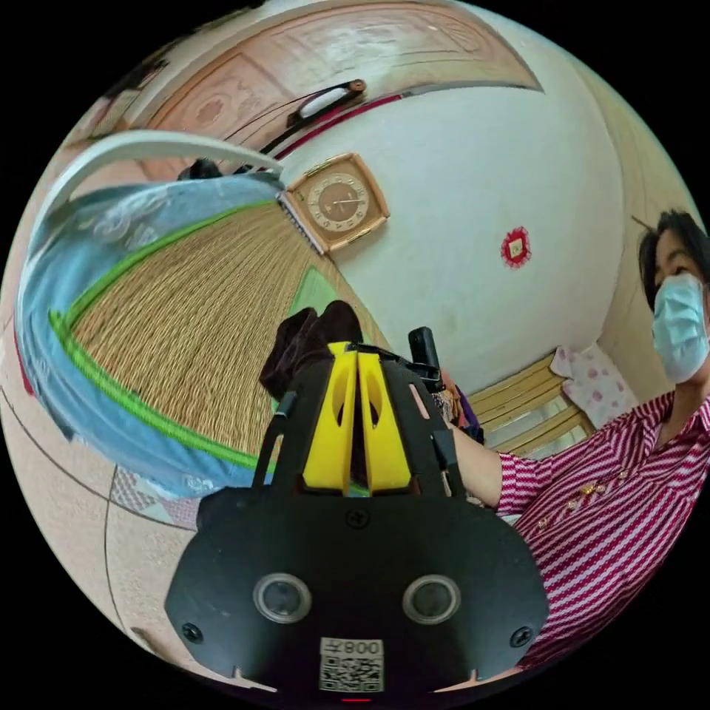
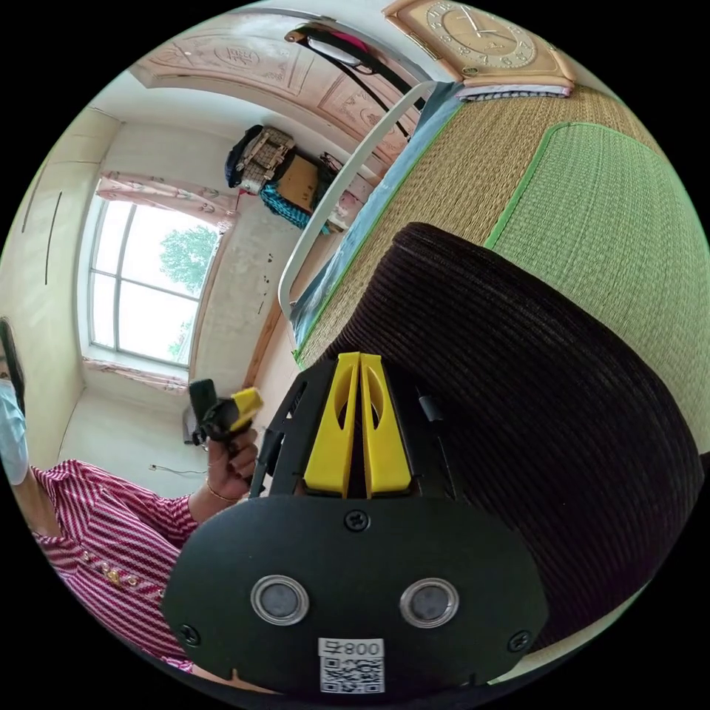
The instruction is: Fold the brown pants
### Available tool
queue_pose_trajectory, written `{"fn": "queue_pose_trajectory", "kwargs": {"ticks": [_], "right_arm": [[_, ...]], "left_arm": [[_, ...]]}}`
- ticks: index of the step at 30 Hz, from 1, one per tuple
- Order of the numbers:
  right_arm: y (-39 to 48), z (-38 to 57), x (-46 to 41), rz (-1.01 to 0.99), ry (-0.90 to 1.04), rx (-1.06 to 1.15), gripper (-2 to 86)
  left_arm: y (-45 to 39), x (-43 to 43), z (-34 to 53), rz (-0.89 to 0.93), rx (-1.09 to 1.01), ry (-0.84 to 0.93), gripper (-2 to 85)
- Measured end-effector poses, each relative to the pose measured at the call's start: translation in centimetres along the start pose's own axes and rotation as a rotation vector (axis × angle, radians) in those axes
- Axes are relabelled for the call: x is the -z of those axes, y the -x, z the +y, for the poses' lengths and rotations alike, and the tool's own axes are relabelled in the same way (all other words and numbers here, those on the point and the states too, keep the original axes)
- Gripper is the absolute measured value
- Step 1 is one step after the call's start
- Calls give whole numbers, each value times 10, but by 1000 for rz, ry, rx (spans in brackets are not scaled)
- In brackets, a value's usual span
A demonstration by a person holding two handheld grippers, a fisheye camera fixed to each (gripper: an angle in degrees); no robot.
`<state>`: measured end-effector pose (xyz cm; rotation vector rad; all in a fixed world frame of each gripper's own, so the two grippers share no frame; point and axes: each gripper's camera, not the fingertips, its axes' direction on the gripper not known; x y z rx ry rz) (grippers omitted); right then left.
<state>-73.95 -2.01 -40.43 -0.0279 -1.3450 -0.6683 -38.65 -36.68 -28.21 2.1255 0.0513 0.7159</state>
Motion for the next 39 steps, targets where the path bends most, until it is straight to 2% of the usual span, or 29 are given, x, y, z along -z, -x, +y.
{"fn": "queue_pose_trajectory", "kwargs": {"ticks": [3,5,7,11,15,18,20,24,28,30,33,39], "right_arm": [[14,-2,-3,40,16,8,0],[23,-6,2,40,35,14,0],[34,-13,19,34,-2,41,0],[29,-37,37,95,-87,3,0],[4,-64,11,87,-18,-95,0],[15,-61,13,120,-13,-65,0],[19,-53,24,88,-26,-64,0],[36,-5,41,-22,-14,-29,0],[56,65,9,-39,180,-4,0],[57,89,1,-20,221,-16,0],[48,111,5,9,208,-54,-1],[36,118,2,33,232,-70,-1]], "left_arm": [[3,-30,-11,-44,-13,157,5],[14,-48,-4,-170,5,258,2],[19,-44,1,-119,44,220,1],[9,-42,6,-155,29,223,0],[4,-40,4,-169,35,234,0],[-3,-36,2,-132,29,247,2],[-13,-26,-4,-75,6,196,4],[-23,-16,-19,-92,-12,159,12],[-13,-30,-33,-225,31,249,6],[-6,-40,-35,-230,68,320,3],[-9,-54,-32,-249,81,424,2],[-28,-51,-29,-267,100,430,1]]}}
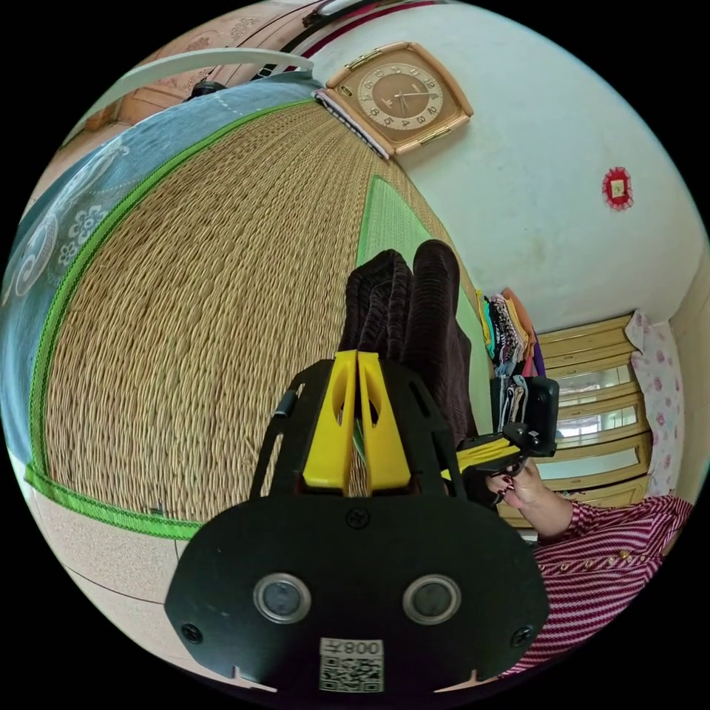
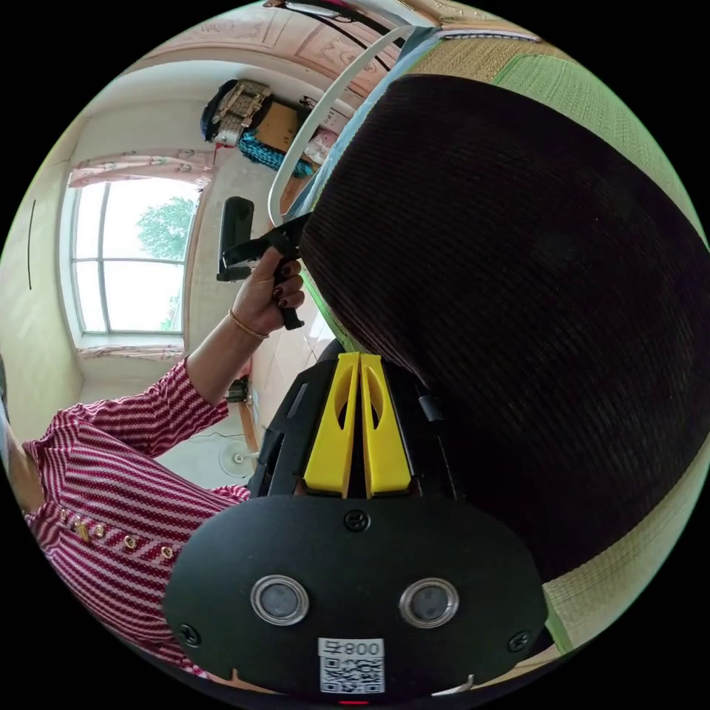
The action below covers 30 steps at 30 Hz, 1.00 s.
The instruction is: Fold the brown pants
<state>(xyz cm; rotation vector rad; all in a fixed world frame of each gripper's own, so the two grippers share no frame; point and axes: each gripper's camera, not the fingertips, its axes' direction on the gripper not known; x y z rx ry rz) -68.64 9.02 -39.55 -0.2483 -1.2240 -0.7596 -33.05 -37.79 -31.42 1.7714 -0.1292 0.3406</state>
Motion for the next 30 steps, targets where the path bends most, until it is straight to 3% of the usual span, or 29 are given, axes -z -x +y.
{"fn": "queue_pose_trajectory", "kwargs": {"ticks": [20,30], "right_arm": [[-22,63,45,-8,-49,-36,0],[-62,173,119,-34,-189,-166,-1]], "left_arm": [[-77,24,39,-68,-37,100,-1],[-124,12,89,12,-93,236,0]]}}
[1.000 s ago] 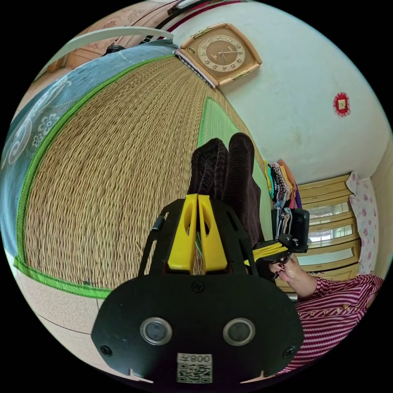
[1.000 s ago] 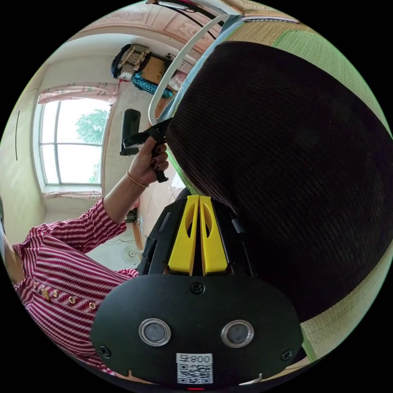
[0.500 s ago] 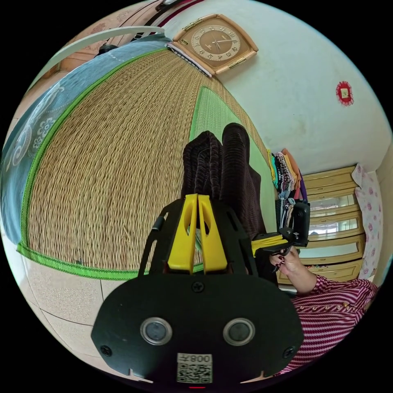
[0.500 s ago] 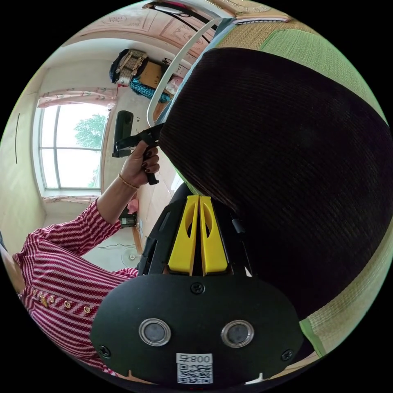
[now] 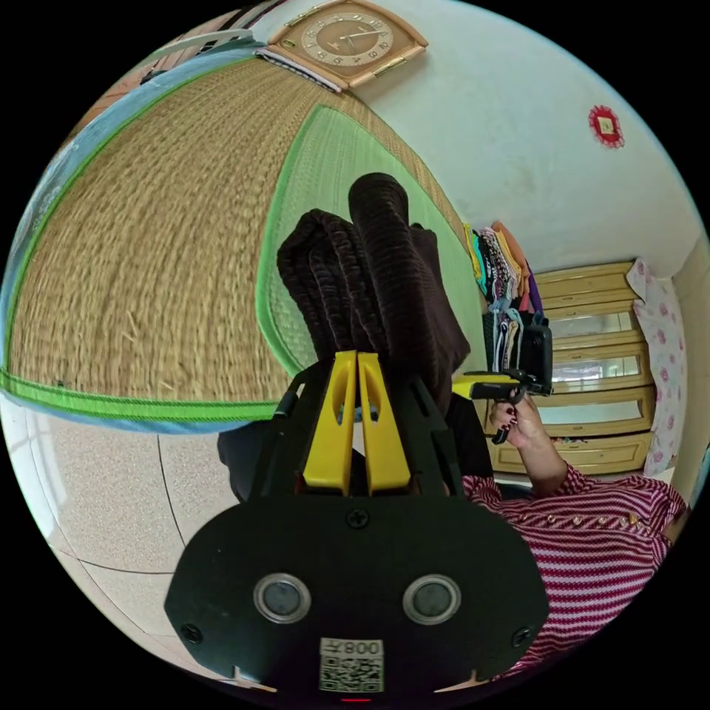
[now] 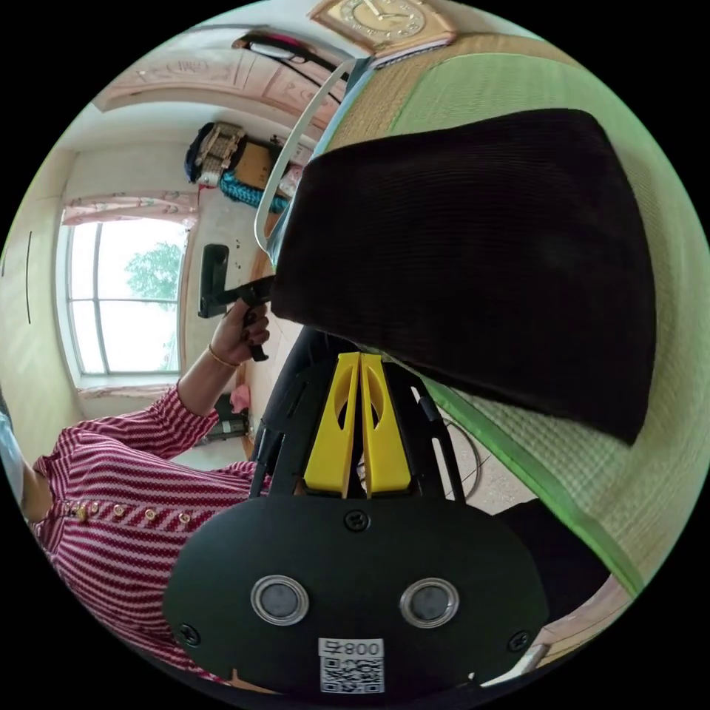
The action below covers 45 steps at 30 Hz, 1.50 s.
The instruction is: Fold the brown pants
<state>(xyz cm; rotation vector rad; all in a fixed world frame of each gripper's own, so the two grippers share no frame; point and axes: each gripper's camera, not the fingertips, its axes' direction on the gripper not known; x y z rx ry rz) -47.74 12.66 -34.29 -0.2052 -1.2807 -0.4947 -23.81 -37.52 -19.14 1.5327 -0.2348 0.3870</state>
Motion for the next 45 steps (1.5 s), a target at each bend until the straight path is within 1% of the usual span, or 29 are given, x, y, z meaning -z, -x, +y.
{"fn": "queue_pose_trajectory", "kwargs": {"ticks": [4,7,11,14,17,18,23,25,26,28,29,31,33,37,41,45], "right_arm": [[-26,51,50,-27,-132,-78,-1],[-33,80,76,-34,-196,-99,-1],[-32,103,95,-30,-245,-99,-1],[-29,113,103,-31,-257,-93,-1],[-17,117,97,-53,-239,-46,0],[-11,116,87,-63,-207,-21,0],[15,106,22,-115,-10,77,0],[29,99,-16,-58,90,122,0],[31,97,-24,-27,106,132,0],[36,88,-53,108,169,161,0],[37,87,-58,139,179,168,0],[37,82,-68,266,204,184,0],[33,83,-64,338,201,172,-1],[10,99,-29,380,163,100,-2],[-26,125,13,406,105,-13,-1],[-55,157,44,323,24,-97,1]], "left_arm": [[-31,-27,14,60,-52,103,0],[-60,-56,20,103,-104,193,1],[-105,-104,25,162,-180,301,2],[-126,-115,32,157,-228,338,3],[-132,-93,48,122,-278,302,1],[-131,-86,51,109,-279,286,1],[-112,-26,70,1,-159,59,0],[-105,-25,67,-45,-112,44,0],[-102,-31,62,-63,-96,59,0],[-100,-47,55,-86,-84,109,0],[-103,-58,52,-79,-91,154,0],[-111,-66,51,-93,-112,177,0],[-120,-68,54,-117,-143,191,1],[-135,-95,65,5,-165,274,0],[-163,-139,80,70,-237,391,1],[-163,-138,85,90,-231,376,2]]}}
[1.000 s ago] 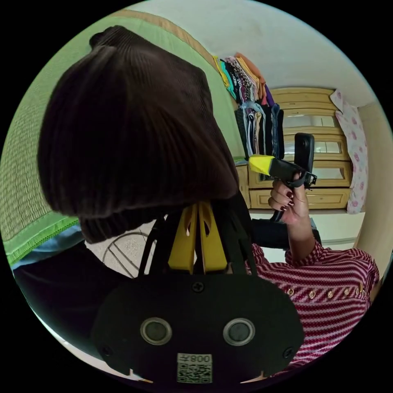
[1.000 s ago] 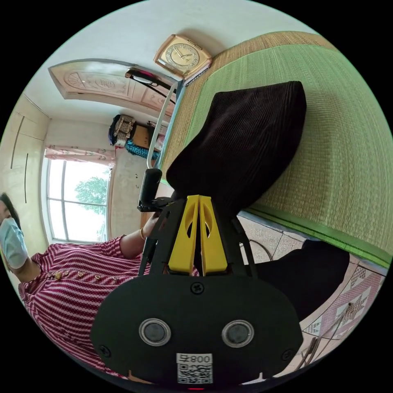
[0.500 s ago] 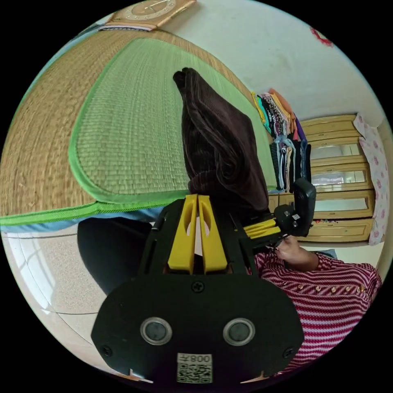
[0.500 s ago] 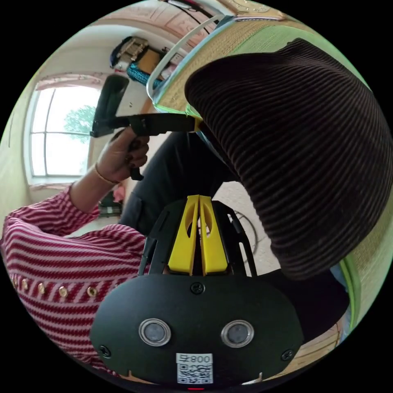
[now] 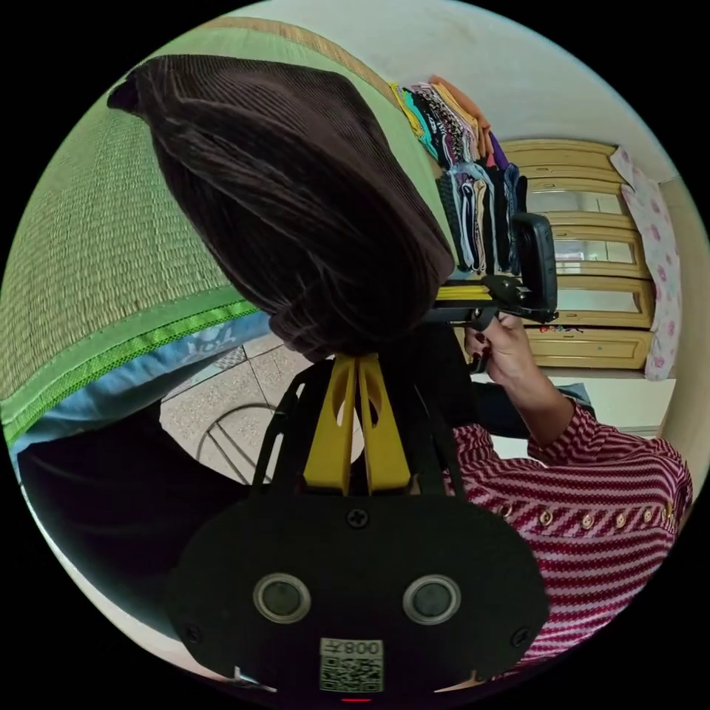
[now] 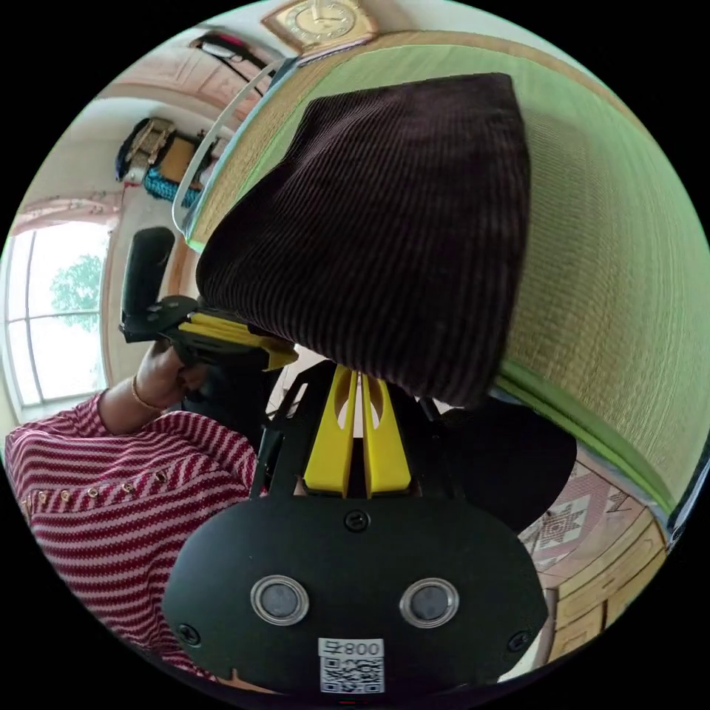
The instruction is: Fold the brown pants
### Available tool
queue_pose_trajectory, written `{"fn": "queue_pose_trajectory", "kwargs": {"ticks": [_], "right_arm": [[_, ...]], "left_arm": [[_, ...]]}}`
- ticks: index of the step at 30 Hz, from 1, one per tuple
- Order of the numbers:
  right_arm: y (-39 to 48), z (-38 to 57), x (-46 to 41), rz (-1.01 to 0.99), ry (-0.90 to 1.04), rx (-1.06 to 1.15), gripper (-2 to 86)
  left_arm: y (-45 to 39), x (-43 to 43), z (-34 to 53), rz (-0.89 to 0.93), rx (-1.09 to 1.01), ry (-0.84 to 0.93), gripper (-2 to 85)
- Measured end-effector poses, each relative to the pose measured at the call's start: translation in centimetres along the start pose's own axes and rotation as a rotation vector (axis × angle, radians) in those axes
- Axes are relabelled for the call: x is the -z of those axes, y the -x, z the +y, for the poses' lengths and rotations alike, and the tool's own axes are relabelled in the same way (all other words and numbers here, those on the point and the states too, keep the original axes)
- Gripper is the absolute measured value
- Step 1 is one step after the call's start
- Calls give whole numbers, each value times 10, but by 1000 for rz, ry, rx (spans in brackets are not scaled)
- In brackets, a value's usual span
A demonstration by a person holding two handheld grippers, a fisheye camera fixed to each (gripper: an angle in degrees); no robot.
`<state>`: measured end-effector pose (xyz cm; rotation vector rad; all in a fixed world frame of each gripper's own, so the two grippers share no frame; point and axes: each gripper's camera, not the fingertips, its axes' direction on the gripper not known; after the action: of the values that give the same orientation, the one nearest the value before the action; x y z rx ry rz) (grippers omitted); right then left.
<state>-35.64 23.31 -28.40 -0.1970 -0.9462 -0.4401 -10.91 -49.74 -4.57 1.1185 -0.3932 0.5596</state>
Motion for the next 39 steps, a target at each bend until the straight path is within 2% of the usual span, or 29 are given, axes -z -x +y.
{"fn": "queue_pose_trajectory", "kwargs": {"ticks": [3,6,8,10,13,18,22,27,30,32,39], "right_arm": [[-11,18,-1,-47,-26,-29,0],[-18,33,-4,-113,-49,-42,0],[-22,43,-2,-168,-71,-45,0],[-20,55,9,-268,-108,-14,0],[-11,70,35,-369,-190,58,0],[-31,79,61,-354,-336,16,0],[-72,79,33,-327,-290,-107,-1],[-82,95,28,-348,-320,-108,0],[-86,101,27,-350,-320,-107,0],[-88,106,26,-354,-327,-108,1],[-103,135,20,-413,-370,-123,6]], "left_arm": [[12,22,17,24,55,-96,3],[26,47,35,154,108,-273,6],[27,59,39,255,94,-402,10],[22,61,31,286,60,-434,10],[14,50,13,276,16,-397,7],[13,14,-4,168,29,-287,2],[15,5,-6,160,34,-279,2],[20,16,-3,178,61,-329,13],[31,20,0,183,143,-387,48],[41,18,-1,205,215,-401,105],[61,-5,-32,353,302,-329,172]]}}
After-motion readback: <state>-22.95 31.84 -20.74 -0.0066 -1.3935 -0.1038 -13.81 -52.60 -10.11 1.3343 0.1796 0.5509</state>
